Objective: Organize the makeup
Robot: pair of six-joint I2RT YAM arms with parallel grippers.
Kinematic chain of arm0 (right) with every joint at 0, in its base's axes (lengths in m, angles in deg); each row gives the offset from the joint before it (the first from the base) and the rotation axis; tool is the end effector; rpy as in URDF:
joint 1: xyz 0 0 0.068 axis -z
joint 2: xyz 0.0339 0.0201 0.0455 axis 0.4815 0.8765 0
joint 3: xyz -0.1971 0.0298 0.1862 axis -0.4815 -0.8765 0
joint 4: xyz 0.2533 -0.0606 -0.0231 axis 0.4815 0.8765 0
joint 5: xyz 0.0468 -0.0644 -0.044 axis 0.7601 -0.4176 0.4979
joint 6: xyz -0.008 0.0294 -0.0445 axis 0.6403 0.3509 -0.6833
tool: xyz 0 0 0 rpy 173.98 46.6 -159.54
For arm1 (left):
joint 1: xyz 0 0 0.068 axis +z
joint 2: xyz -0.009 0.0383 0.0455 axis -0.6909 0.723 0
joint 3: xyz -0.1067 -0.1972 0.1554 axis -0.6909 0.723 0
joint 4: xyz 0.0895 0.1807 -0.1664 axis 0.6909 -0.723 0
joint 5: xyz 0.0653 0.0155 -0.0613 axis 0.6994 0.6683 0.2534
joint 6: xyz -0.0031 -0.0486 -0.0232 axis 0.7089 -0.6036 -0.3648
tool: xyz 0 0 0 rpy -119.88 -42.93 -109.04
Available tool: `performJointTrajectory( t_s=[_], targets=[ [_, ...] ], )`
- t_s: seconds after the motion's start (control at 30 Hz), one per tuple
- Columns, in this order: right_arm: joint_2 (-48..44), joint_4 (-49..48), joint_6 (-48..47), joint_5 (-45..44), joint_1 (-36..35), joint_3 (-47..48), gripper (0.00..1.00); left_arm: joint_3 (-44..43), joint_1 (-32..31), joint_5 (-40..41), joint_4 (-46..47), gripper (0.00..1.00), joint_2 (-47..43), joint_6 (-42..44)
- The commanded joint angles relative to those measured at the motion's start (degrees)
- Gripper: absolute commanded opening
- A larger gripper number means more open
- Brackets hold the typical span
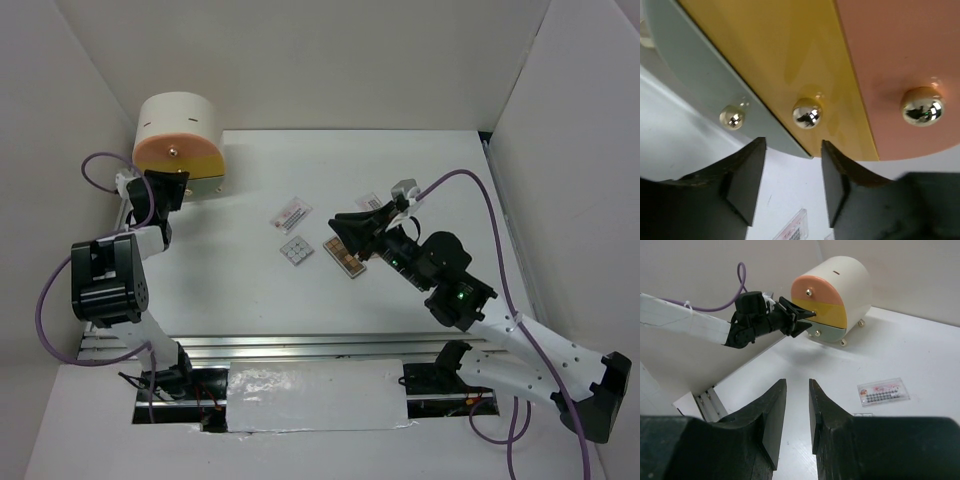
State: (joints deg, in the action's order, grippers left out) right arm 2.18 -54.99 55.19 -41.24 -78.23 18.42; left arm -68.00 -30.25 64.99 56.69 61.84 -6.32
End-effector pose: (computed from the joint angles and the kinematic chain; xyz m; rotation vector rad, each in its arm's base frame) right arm 0.1284 0.1471 0.3759 -0.3915 1.3802 0.8796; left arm 0.3598 0.0841 0.2062 -1.1925 1.4141 -0.7343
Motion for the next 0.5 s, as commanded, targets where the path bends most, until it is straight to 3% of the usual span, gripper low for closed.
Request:
performJointTrajectory(
  t_s=[0.0, 0.37, 0.47],
  targets=[
    [1.2, -2.7, -0.7, 0.6, 0.3, 0.4, 0.33, -2.8, 0.5, -0.9, 7.7, 0.58, 1.5, 1.3],
    [3.4, -3.0, -1.0, 1.1, 0.3, 1.4, 0.33, -4.9, 1.8, -2.1, 10.6, 0.51, 6.1, 0.7],
    [3.8, -3.0, -1.0, 1.2, 0.3, 1.7, 0.33, -5.1, 2.1, -2.5, 11.6, 0.45, 6.9, 0.9]
  ],
)
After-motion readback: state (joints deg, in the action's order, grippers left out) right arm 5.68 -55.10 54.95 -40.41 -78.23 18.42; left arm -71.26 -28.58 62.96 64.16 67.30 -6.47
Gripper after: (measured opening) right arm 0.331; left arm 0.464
